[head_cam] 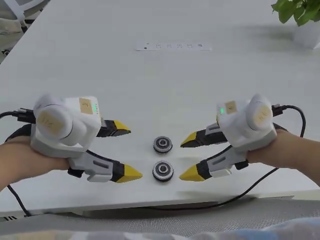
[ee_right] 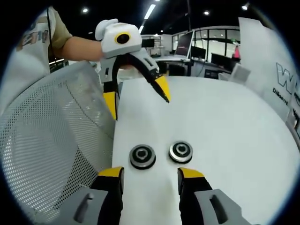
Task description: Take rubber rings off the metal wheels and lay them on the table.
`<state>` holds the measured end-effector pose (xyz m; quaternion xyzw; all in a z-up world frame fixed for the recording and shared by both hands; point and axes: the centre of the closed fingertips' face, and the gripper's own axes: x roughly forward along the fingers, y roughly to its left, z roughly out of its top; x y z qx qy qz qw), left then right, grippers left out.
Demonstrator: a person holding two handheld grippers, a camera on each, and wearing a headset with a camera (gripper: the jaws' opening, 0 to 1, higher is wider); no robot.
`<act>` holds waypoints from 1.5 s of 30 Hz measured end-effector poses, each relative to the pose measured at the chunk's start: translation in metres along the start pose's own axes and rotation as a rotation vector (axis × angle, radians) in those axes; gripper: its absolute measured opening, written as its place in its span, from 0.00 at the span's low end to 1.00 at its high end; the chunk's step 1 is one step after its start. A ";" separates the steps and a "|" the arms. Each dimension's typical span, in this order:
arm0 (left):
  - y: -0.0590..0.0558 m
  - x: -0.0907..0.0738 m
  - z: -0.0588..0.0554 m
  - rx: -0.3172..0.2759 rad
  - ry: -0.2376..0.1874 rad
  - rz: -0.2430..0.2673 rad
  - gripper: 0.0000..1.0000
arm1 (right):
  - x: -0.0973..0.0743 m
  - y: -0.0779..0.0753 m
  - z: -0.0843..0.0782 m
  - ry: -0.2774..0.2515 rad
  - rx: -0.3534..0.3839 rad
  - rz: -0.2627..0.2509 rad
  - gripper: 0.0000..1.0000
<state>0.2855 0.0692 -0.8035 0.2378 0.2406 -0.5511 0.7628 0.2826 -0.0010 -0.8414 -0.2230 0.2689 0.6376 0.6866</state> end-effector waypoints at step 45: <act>-0.026 0.049 -0.005 0.031 0.068 -0.167 0.29 | 0.028 0.011 -0.005 0.004 0.046 0.108 0.27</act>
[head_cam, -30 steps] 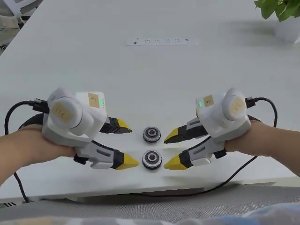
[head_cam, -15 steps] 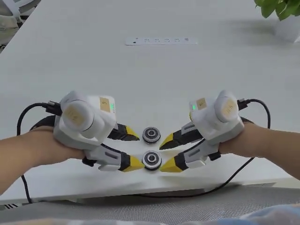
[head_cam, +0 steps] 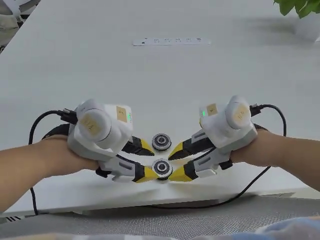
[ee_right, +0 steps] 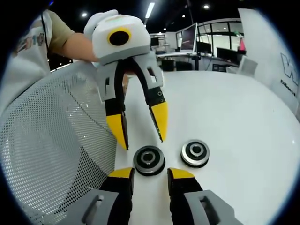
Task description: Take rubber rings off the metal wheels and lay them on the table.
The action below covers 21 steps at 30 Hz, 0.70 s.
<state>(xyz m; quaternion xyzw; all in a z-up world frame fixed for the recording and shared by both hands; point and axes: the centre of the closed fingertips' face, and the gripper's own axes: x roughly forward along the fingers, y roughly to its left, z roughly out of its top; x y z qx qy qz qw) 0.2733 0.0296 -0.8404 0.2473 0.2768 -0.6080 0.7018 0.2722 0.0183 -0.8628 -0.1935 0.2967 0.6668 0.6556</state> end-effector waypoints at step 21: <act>0.003 0.015 0.004 -0.020 -0.022 0.016 0.16 | -0.001 -0.001 -0.001 -0.023 0.041 -0.004 0.24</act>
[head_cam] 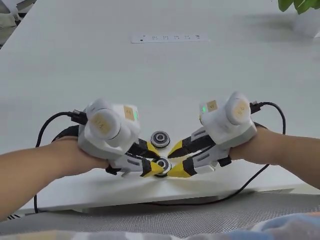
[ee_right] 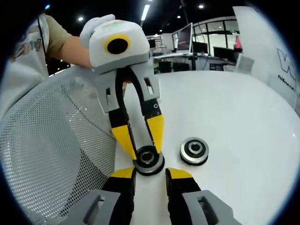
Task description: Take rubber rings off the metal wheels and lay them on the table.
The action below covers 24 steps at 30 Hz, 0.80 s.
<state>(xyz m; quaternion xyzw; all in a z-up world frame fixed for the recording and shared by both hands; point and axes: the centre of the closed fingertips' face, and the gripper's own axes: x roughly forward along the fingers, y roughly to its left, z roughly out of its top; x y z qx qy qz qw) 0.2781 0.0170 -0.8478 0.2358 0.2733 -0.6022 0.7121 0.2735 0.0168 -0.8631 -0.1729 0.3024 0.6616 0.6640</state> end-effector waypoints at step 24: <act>-0.001 0.000 -0.002 0.069 -0.054 0.018 0.14 | 0.000 0.002 -0.003 0.000 0.010 -0.004 0.18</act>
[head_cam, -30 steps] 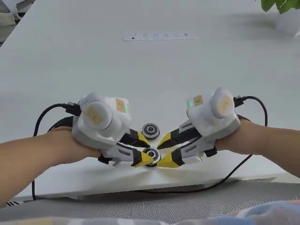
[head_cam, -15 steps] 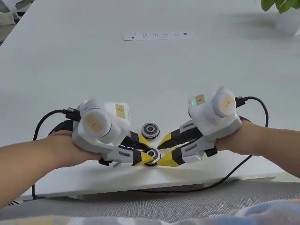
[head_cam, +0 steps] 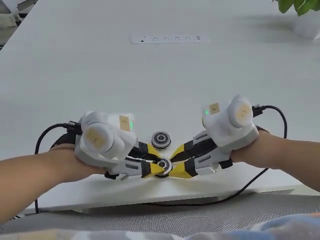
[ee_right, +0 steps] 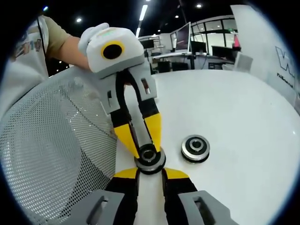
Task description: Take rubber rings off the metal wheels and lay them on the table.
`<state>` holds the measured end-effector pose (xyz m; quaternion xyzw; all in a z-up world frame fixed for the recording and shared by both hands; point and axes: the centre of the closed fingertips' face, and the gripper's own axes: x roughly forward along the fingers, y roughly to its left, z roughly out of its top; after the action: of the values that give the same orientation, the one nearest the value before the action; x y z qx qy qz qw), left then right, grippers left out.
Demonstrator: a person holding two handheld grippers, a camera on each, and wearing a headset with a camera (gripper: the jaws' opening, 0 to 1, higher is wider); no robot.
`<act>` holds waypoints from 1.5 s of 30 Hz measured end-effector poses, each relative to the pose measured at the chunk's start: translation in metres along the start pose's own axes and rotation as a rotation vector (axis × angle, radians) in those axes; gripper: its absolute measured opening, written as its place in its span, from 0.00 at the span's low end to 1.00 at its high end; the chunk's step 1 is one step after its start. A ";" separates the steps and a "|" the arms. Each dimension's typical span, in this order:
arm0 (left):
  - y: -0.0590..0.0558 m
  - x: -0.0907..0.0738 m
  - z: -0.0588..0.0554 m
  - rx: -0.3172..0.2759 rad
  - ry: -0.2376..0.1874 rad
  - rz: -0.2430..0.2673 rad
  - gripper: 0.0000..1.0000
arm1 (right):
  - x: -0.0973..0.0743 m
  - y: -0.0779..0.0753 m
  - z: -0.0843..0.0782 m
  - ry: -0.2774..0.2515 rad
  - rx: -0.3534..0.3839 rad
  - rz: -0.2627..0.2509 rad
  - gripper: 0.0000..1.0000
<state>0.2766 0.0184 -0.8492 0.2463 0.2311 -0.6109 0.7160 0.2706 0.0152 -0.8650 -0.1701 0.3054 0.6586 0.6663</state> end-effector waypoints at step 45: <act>0.002 0.003 0.002 -0.017 -0.007 0.035 0.13 | -0.013 -0.013 0.003 -0.089 0.291 -0.013 0.00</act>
<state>0.2791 0.0151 -0.8492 0.2422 0.2294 -0.5973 0.7293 0.2844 0.0066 -0.8567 -0.0442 0.3666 0.6099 0.7012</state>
